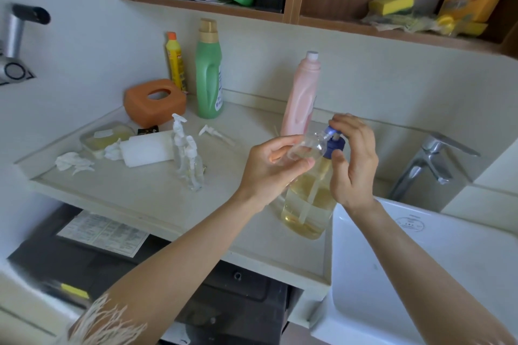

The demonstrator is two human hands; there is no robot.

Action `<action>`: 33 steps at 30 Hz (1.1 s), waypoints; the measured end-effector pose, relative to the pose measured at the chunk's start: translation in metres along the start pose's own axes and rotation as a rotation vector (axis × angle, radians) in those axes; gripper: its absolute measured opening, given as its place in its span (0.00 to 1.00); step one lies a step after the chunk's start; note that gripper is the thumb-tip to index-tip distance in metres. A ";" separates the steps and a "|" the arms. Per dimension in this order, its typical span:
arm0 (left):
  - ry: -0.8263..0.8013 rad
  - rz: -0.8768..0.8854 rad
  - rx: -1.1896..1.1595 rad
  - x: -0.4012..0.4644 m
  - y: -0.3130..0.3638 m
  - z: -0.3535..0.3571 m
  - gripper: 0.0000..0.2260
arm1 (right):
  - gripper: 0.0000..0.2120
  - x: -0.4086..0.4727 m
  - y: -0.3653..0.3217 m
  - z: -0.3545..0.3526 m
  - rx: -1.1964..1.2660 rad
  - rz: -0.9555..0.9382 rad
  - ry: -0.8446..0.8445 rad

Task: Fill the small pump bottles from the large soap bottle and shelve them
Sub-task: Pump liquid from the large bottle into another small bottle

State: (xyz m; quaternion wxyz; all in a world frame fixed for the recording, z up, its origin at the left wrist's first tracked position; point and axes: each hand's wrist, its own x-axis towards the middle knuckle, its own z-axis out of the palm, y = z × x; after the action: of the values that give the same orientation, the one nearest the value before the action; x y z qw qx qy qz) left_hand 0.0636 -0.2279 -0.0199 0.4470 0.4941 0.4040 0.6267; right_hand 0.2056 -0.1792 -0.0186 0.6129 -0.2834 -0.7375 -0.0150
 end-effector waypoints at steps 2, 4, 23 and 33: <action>0.011 -0.016 0.013 -0.002 -0.004 0.000 0.15 | 0.25 -0.004 0.002 0.004 0.001 0.018 0.029; 0.030 -0.033 0.032 -0.003 -0.007 0.000 0.15 | 0.17 -0.007 0.003 0.006 -0.007 0.027 0.058; 0.011 -0.024 0.056 -0.003 0.007 0.000 0.15 | 0.18 0.004 -0.006 -0.008 -0.023 0.035 -0.048; 0.041 -0.077 0.077 -0.004 -0.007 0.000 0.17 | 0.17 -0.012 0.000 0.010 -0.143 0.099 0.044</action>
State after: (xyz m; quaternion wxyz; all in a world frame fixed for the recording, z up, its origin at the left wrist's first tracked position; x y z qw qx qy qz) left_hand 0.0646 -0.2297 -0.0271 0.4431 0.4820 0.4556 0.6032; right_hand 0.1974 -0.1802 -0.0317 0.6071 -0.3618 -0.7061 -0.0435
